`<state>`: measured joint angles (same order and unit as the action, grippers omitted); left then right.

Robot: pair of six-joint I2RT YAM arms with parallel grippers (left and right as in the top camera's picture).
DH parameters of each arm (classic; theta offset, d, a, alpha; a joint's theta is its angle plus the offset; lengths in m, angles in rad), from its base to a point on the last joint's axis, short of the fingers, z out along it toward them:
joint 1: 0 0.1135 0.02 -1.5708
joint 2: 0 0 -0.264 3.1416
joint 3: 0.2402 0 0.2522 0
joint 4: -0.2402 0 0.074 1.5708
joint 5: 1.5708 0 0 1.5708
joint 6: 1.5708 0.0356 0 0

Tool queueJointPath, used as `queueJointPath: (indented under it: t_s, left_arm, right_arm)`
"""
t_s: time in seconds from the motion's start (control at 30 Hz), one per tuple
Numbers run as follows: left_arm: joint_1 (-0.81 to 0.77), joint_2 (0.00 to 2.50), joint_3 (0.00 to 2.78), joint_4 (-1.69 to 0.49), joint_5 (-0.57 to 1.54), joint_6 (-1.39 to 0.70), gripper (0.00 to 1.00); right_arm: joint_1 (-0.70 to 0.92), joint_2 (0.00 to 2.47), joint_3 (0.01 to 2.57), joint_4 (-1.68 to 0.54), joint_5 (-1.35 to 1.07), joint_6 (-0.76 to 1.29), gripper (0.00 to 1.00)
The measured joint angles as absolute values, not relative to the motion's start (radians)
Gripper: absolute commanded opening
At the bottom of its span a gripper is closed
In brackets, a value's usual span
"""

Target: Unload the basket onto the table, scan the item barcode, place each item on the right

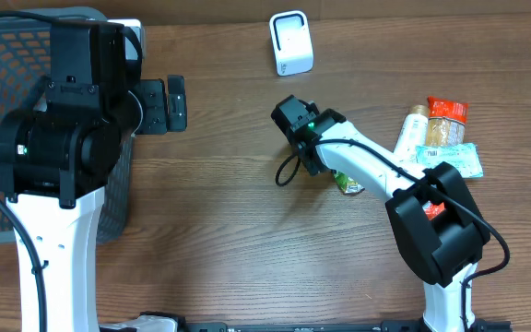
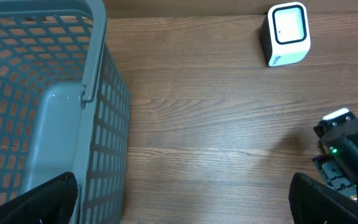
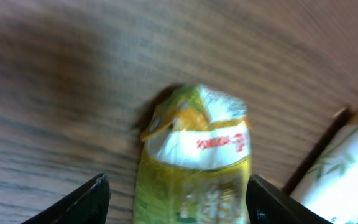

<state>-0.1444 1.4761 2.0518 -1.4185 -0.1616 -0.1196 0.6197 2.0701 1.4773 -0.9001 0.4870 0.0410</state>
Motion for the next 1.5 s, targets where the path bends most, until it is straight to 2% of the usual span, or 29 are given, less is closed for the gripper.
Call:
queueJointPath:
  t_s: [0.17, 0.3, 0.43, 0.5, 0.57, 0.63, 0.83, 0.97, 1.1, 1.27, 1.4, 1.43, 1.5]
  left_arm:
    - [-0.144, 1.476, 2.052, -1.419, -0.162, -0.12, 1.0]
    - [-0.144, 1.476, 2.052, -1.419, -0.162, -0.12, 1.0]
    - [-0.144, 1.476, 2.052, -1.419, -0.162, -0.12, 1.0]
    - [-0.144, 1.476, 2.052, -1.419, -0.162, -0.12, 1.0]
    - [-0.144, 1.476, 2.052, -1.419, -0.162, -0.12, 1.0]
    - [-0.144, 1.476, 2.052, -1.419, -0.162, -0.12, 1.0]
    - [-0.144, 1.476, 2.052, -1.419, -0.162, -0.12, 1.0]
    - [-0.144, 1.476, 2.052, -1.419, -0.162, -0.12, 1.0]
    - [-0.144, 1.476, 2.052, -1.419, -0.162, -0.12, 1.0]
    - [-0.144, 1.476, 2.052, -1.419, -0.162, -0.12, 1.0]
    - [-0.144, 1.476, 2.052, -1.419, -0.162, -0.12, 1.0]
    - [-0.144, 1.476, 2.052, -1.419, -0.162, -0.12, 1.0]
    - [-0.144, 1.476, 2.052, -1.419, -0.162, -0.12, 1.0]
  right_arm:
    - [0.615, 2.071, 1.391, -0.797, 0.503, 0.011, 0.68]
    - [0.607, 2.062, 1.362, -0.739, 0.511, 0.0, 0.58]
    - [0.585, 2.054, 1.341, -0.707, 0.509, -0.003, 0.58]
    - [0.578, 2.051, 1.336, -0.707, 0.501, -0.002, 0.47]
    - [0.576, 2.051, 1.334, -0.71, 0.49, -0.008, 0.3]
    - [0.577, 2.051, 1.333, -0.723, 0.479, -0.007, 0.19]
    - [0.581, 2.049, 1.387, -0.841, 0.461, 0.012, 0.04]
    - [0.573, 2.053, 1.476, -0.99, 0.277, 0.023, 0.04]
    - [0.572, 2.065, 1.563, -1.063, -0.052, 0.027, 0.04]
    - [0.582, 2.075, 1.571, -0.866, -0.502, 0.028, 0.04]
    - [0.585, 2.075, 1.529, -0.779, -0.673, 0.048, 0.04]
    - [0.585, 2.075, 1.512, -0.773, -0.691, 0.052, 0.07]
    - [0.583, 2.076, 1.475, -0.781, -0.696, 0.064, 0.22]
